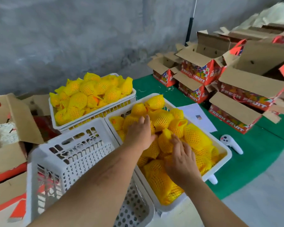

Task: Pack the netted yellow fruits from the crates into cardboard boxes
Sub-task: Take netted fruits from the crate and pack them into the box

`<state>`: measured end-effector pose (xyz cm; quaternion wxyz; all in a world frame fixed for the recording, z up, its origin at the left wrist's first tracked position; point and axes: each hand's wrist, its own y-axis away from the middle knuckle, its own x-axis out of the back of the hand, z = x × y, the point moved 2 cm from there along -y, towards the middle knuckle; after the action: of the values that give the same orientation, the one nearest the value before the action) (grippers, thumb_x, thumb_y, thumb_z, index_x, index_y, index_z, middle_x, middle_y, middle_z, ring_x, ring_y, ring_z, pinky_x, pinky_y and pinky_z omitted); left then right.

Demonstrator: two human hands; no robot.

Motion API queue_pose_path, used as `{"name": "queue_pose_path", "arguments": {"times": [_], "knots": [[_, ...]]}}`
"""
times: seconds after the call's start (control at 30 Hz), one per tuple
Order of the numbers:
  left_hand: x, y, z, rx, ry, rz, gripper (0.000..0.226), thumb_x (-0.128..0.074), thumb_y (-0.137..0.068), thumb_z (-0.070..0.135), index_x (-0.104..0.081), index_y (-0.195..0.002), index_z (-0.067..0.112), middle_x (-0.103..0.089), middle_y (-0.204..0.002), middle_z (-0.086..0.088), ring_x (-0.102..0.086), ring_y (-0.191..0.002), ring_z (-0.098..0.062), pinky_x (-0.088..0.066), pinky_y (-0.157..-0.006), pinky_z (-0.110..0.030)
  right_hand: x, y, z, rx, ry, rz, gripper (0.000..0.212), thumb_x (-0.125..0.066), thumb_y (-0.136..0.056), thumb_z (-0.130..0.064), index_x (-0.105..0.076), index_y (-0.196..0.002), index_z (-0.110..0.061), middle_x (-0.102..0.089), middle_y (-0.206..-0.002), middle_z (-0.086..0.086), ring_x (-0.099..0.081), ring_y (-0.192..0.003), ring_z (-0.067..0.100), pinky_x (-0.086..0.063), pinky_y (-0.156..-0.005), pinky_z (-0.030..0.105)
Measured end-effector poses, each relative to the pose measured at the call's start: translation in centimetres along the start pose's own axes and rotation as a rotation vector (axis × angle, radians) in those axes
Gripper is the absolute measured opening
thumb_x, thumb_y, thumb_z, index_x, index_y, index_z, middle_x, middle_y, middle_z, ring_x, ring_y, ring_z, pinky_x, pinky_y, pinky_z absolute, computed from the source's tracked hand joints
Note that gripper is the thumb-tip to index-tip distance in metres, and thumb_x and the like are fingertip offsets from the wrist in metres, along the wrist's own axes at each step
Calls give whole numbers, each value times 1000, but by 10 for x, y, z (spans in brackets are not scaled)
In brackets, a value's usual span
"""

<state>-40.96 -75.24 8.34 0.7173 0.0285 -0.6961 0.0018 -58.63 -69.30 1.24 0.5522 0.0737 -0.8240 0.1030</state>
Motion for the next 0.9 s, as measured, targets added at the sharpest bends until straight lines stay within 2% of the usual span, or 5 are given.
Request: {"name": "queue_pose_path", "arguments": {"times": [0.1, 0.27, 0.5, 0.73, 0.9], "knots": [[-6, 1, 2, 18, 34, 38, 66, -74, -92, 36, -40, -146, 19, -38, -141, -14, -56, -120, -33, -51, -94, -41, 1, 0, 1, -37, 27, 47, 86, -58, -97, -38, -7, -163, -21, -28, -155, 8, -31, -138, 34, -33, -115, 50], [-5, 9, -17, 37, 135, 74, 73, -81, -85, 40, -35, -138, 21, -58, -132, -9, -62, -114, -32, -51, -78, -39, 3, -2, 2, -5, 27, 61, 66, -65, -95, -38, -27, -147, -22, -26, -159, 9, -31, -142, 38, -36, -112, 52], [-11, 26, -37, 147, 48, 115, 80, -74, -71, 72, -44, -135, 34, -50, -132, -3, -41, -124, -32, -36, -96, -43, 0, -4, 4, 21, 62, 43, 96, -71, -86, -58, -21, -160, -23, -39, -140, 6, -41, -124, 32, -41, -105, 48], [-9, 80, -35, 205, 1063, 91, 47, -78, -82, 45, -51, -120, 52, -35, -127, 6, -53, -98, -6, -47, -59, -12, 12, -1, 2, 9, -242, 82, 85, -80, -79, -44, -37, -150, -24, -52, -138, 3, -47, -125, 29, -44, -99, 47], [4, 125, -28, 415, 1561, 194, 23, -63, -80, 57, -69, -102, 50, -72, -107, 11, -70, -100, -15, -60, -74, -36, 31, 35, -45, 161, -746, 168, 83, -71, -78, -45, -34, -150, -26, -46, -141, -9, -48, -126, 3, -47, -97, 29]]}}
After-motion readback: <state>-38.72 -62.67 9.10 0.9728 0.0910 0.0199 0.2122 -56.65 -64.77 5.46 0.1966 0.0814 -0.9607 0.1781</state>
